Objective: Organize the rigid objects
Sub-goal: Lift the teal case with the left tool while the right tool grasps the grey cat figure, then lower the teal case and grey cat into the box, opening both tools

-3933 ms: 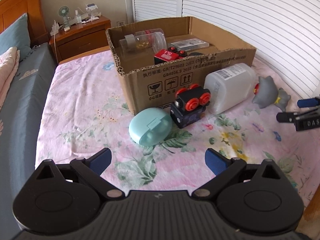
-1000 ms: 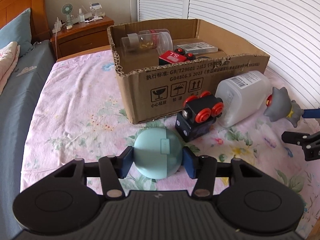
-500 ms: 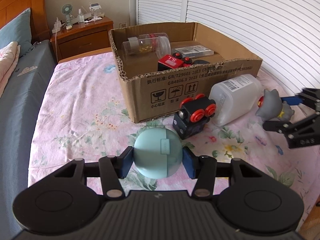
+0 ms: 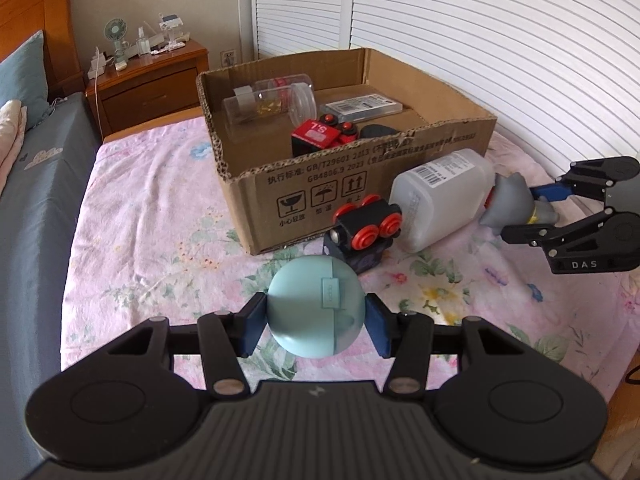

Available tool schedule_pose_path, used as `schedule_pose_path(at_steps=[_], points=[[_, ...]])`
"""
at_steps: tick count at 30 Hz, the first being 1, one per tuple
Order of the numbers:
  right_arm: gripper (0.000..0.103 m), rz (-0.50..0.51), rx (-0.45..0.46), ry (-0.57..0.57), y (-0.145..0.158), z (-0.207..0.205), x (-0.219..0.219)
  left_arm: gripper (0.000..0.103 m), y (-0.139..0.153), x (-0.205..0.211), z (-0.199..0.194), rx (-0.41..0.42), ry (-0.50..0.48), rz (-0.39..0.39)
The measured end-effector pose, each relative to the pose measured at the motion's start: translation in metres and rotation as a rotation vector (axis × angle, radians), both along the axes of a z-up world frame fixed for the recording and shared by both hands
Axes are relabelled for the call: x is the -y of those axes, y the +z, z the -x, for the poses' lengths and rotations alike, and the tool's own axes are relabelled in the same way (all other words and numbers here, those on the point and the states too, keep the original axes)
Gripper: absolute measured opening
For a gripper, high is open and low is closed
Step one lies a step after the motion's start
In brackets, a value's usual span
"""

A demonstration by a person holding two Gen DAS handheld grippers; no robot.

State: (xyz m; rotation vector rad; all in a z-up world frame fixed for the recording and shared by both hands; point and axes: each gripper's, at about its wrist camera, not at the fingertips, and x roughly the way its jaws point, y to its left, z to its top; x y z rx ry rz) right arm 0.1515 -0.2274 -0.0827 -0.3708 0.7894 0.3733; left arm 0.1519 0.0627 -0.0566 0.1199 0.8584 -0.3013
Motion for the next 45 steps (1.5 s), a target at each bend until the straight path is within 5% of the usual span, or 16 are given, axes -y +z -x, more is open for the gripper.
schedule_pose_path(at_steps=[16, 24, 31, 38, 39, 41, 45], points=[[0.05, -0.018, -0.048, 0.038, 0.008, -0.002, -0.005, 0.051, 0.019, 0.006, 0.003, 0.019, -0.037, 0.004], [0.046, -0.056, -0.032, 0.052, 0.037, 0.001, -0.001, 0.051, 0.046, 0.012, -0.007, 0.059, -0.075, -0.016], [0.046, -0.1, 0.051, 0.08, 0.082, -0.01, -0.002, 0.051, 0.069, 0.019, -0.037, 0.113, -0.094, -0.021], [0.046, -0.113, 0.087, 0.103, 0.105, -0.041, -0.02, 0.052, 0.06, 0.018, -0.09, 0.143, -0.026, -0.04], [0.046, -0.115, 0.087, 0.104, 0.106, -0.045, -0.023, 0.055, 0.057, 0.017, -0.095, 0.157, -0.02, -0.044], [0.046, -0.114, 0.082, 0.105, 0.106, -0.054, -0.028, 0.08, 0.051, 0.017, -0.101, 0.168, 0.003, -0.059], [0.046, -0.118, 0.063, 0.095, 0.103, -0.071, -0.035, 0.086, 0.051, 0.013, -0.091, 0.182, 0.013, -0.053]])
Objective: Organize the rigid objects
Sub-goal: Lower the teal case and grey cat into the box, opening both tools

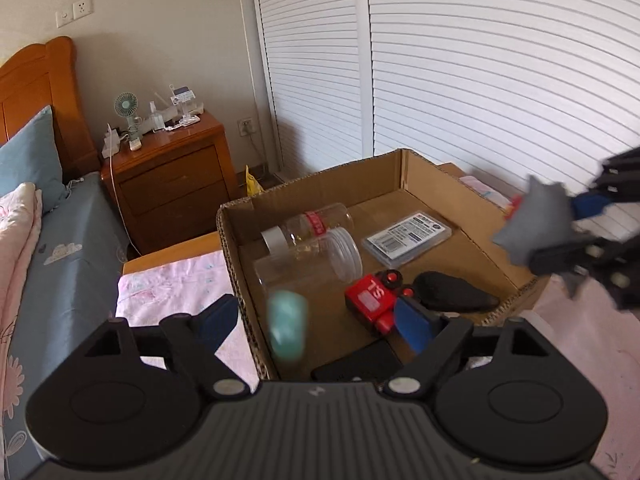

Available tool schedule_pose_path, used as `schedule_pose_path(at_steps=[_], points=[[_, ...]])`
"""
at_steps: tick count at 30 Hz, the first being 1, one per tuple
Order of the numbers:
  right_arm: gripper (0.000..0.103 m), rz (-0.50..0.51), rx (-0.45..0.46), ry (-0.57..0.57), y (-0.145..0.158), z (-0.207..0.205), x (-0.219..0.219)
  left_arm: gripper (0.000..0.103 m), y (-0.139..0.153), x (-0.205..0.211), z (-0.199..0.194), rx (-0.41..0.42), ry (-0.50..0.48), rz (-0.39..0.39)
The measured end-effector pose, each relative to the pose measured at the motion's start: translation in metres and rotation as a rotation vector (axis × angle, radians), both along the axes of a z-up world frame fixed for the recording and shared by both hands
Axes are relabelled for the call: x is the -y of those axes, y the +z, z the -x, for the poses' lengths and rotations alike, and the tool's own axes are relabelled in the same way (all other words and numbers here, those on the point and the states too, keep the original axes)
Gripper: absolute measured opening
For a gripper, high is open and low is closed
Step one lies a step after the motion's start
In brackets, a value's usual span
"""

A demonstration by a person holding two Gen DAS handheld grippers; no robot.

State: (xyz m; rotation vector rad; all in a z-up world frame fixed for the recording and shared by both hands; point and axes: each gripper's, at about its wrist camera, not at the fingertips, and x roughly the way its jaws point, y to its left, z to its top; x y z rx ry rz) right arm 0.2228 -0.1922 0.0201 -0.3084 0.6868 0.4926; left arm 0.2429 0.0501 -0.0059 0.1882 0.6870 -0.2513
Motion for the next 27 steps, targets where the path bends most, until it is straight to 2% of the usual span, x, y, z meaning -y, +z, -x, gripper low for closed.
schedule_pose_path(at_steps=[3, 7, 9, 10, 12, 13, 15, 27], points=[[0.046, 0.004, -0.013, -0.007, -0.004, -0.014, -0.006, 0.091, 0.005, -0.003, 0.017, 0.0, -0.012, 0.019], [0.046, 0.017, -0.026, -0.033, -0.011, -0.036, -0.013, 0.091, 0.009, -0.003, 0.044, 0.022, -0.031, 0.01], [0.05, 0.021, -0.018, -0.07, -0.013, -0.046, -0.015, 0.091, 0.011, -0.003, 0.055, 0.032, -0.043, 0.025], [0.056, 0.011, -0.007, -0.085, -0.014, -0.05, -0.015, 0.092, 0.012, -0.004, 0.059, 0.033, -0.049, 0.036], [0.097, -0.007, 0.004, -0.099, -0.012, -0.051, -0.016, 0.092, 0.013, -0.005, 0.066, 0.033, -0.063, 0.048], [0.103, -0.021, 0.019, -0.112, -0.01, -0.049, -0.015, 0.092, 0.014, -0.005, 0.069, 0.035, -0.065, 0.05], [0.103, -0.045, 0.03, -0.113, -0.006, -0.043, -0.013, 0.092, 0.013, -0.007, 0.075, 0.037, -0.071, 0.054], [0.103, -0.001, 0.027, -0.19, -0.007, 0.011, -0.009, 0.092, 0.002, -0.011, 0.096, 0.013, -0.023, 0.081]])
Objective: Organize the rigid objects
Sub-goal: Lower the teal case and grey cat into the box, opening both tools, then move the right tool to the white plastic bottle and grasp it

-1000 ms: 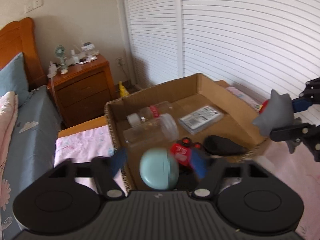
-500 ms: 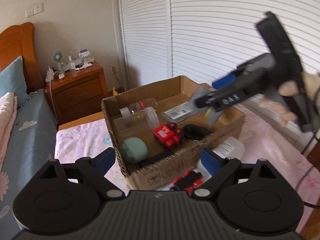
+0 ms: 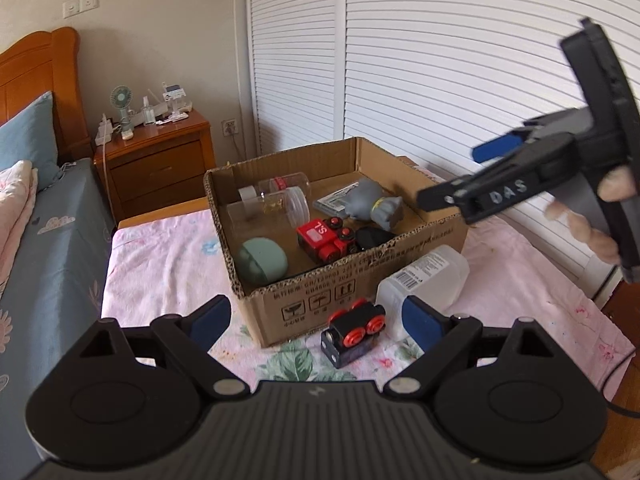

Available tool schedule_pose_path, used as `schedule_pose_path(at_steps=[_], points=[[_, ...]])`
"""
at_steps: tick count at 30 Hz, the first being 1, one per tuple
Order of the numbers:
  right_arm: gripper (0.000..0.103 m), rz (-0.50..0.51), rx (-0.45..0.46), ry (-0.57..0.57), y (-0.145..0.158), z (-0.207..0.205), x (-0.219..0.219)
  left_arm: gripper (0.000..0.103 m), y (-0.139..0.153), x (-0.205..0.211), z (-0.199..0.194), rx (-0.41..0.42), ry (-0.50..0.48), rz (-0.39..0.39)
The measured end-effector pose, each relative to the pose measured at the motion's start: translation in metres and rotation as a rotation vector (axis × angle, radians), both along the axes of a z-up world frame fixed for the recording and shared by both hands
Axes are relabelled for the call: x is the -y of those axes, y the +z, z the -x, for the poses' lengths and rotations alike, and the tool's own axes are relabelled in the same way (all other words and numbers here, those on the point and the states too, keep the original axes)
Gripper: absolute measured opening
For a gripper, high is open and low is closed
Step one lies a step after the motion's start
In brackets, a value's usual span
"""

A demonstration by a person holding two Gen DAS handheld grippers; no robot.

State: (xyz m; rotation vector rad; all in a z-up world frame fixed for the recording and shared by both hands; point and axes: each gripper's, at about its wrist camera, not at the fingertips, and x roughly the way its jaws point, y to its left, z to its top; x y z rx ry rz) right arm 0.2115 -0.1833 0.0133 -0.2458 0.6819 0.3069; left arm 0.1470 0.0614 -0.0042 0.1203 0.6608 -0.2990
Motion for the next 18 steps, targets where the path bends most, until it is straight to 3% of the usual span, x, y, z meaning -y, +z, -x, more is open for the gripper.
schedule_pose_path(at_steps=[5, 18], points=[[0.103, -0.004, -0.017, -0.018, -0.007, 0.012, -0.001, 0.094, -0.005, -0.003, 0.007, -0.016, 0.045, 0.015], [0.103, -0.045, -0.133, -0.18, -0.047, -0.009, -0.007, 0.094, -0.016, -0.013, 0.016, -0.048, 0.132, 0.039]])
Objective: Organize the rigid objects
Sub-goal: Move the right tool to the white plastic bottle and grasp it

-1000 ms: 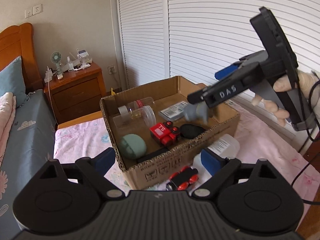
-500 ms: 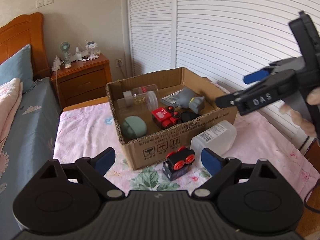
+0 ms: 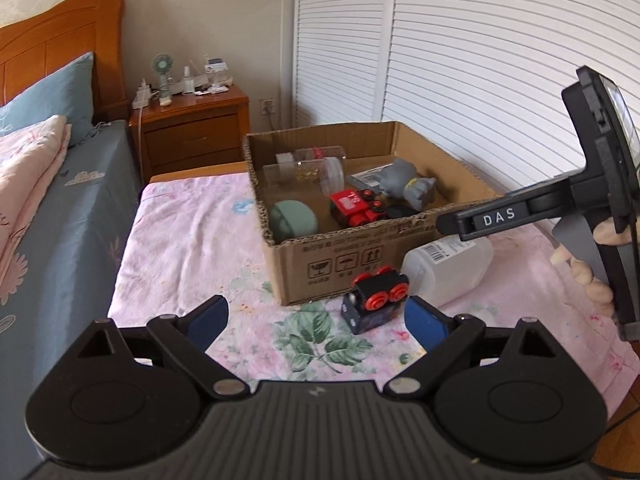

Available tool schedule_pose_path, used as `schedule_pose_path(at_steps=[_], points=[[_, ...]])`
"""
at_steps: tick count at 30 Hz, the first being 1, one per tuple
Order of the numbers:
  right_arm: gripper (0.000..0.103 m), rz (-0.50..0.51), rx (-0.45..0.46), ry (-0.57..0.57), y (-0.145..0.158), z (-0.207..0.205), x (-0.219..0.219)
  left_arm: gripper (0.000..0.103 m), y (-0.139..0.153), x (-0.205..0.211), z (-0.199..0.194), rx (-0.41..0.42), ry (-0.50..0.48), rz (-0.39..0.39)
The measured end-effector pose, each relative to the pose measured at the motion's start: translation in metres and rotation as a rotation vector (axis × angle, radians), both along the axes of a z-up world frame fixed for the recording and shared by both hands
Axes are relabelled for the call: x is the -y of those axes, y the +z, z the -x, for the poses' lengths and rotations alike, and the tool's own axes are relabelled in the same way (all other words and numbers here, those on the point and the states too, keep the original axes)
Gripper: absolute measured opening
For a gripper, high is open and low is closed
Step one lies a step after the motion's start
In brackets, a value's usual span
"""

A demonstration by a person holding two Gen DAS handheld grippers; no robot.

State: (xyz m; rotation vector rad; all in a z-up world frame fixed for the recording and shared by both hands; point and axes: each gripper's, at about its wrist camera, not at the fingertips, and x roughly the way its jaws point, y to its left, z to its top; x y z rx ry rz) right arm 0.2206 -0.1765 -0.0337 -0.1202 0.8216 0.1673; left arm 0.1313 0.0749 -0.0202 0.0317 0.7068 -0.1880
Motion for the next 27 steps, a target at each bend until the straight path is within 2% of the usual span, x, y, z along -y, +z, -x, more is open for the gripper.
schedule_pose_path(at_steps=[3, 15, 21, 27], points=[[0.103, 0.018, -0.011, -0.023, -0.004, 0.0, -0.002, 0.095, -0.002, -0.001, 0.002, -0.005, -0.002, 0.012], [0.103, -0.13, -0.07, -0.031, -0.01, 0.02, 0.018, 0.095, -0.006, -0.003, 0.009, -0.01, -0.009, 0.015], [0.103, -0.102, -0.087, -0.03, -0.008, 0.025, 0.019, 0.095, -0.005, -0.004, 0.01, -0.006, -0.008, 0.014], [0.103, -0.171, -0.122, -0.04, -0.016, 0.037, 0.032, 0.095, -0.003, -0.006, 0.014, -0.001, -0.014, 0.01]])
